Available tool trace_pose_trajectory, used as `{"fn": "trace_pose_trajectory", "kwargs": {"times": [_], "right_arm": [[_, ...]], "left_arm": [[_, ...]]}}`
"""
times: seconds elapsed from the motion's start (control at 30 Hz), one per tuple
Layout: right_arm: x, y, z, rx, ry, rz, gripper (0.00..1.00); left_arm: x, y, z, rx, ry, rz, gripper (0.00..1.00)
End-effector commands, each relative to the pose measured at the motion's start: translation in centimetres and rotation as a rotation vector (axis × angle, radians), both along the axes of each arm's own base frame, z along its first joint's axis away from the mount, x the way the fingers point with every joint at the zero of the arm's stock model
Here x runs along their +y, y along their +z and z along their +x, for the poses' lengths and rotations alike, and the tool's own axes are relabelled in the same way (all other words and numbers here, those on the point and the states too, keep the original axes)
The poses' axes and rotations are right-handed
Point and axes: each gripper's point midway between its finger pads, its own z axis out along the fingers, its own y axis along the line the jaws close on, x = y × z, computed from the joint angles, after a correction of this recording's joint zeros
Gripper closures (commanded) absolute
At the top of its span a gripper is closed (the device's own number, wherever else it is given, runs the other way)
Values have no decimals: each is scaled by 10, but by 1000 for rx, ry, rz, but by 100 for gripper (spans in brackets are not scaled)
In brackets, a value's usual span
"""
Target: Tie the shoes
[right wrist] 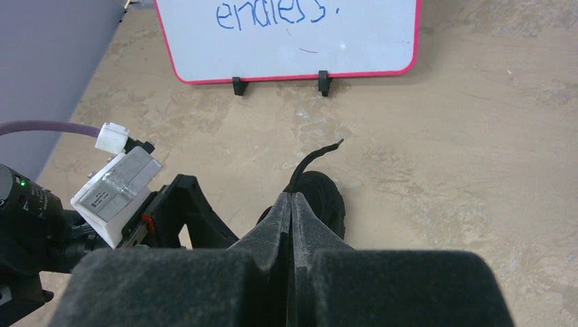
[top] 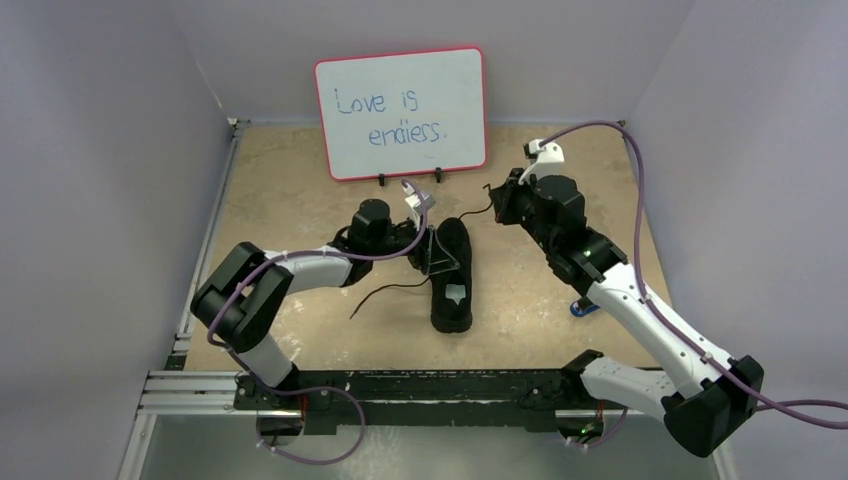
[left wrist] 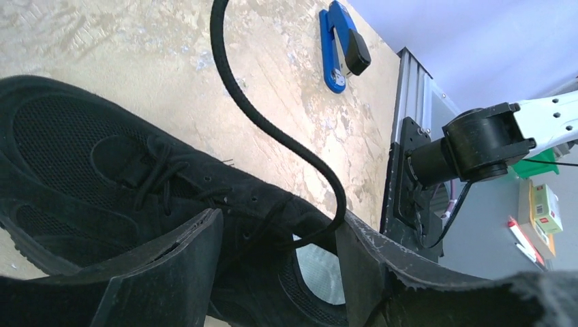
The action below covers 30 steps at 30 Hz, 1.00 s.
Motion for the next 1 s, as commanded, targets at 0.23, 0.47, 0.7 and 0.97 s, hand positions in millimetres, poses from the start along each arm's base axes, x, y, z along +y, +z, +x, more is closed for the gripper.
{"fn": "trace_pose_trajectory", "kwargs": {"times": [0.23, 0.47, 0.7, 0.97], "right_arm": [[0, 33, 9, -66, -12, 68, 100], [1, 29, 23, -36, -22, 40, 100], [4, -23, 39, 145, -20, -76, 100], [-1, -94, 33, 395, 121, -242, 76]], "left_arm": [[-9, 12, 14, -140, -73, 32, 59], [-8, 20, 5, -115, -106, 28, 93], [-4, 33, 3, -108, -63, 5, 100], [-3, 39, -3, -68, -62, -16, 100]]}}
